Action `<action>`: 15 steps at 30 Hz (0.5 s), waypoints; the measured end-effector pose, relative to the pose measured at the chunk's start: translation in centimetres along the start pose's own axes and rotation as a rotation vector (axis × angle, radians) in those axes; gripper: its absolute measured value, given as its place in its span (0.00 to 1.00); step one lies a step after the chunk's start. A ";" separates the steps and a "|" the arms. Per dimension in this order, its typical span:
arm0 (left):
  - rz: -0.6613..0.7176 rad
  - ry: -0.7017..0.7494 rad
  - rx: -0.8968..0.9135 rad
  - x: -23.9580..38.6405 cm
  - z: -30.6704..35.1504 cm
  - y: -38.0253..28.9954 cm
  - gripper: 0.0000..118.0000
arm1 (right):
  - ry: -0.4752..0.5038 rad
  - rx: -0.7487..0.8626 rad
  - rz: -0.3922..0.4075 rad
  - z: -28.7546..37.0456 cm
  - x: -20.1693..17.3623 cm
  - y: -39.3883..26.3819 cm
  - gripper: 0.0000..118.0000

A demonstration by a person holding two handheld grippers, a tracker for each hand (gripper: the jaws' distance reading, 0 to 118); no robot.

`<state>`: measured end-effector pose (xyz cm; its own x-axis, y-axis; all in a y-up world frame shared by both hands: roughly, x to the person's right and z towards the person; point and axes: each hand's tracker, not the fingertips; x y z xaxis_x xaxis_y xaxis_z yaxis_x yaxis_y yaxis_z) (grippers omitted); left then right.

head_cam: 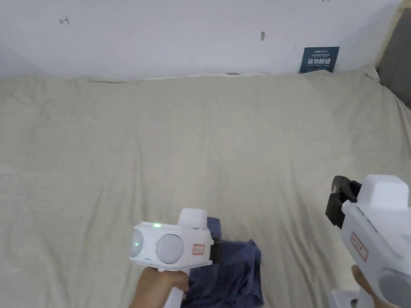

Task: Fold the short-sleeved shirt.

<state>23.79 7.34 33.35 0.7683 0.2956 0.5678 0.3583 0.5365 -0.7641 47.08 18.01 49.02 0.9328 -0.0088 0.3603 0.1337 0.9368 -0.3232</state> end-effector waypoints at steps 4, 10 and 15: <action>0.007 -0.001 -0.076 2.0 -4.3 -1.3 0.21 | -0.015 -0.012 -0.005 0.1 0.7 -0.4 0.01; 0.045 -0.121 0.026 1.7 -3.4 -1.7 0.96 | -0.023 -0.024 -0.004 0.1 1.1 -0.6 0.01; 0.039 -0.064 0.259 0.9 2.2 -0.7 0.96 | -0.020 -0.018 -0.014 0.0 0.9 -0.4 0.01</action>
<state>23.05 8.97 35.02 0.7405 0.3653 0.5640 0.1747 0.7058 -0.6865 47.85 17.64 49.49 0.9237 -0.0147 0.3827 0.1530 0.9303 -0.3335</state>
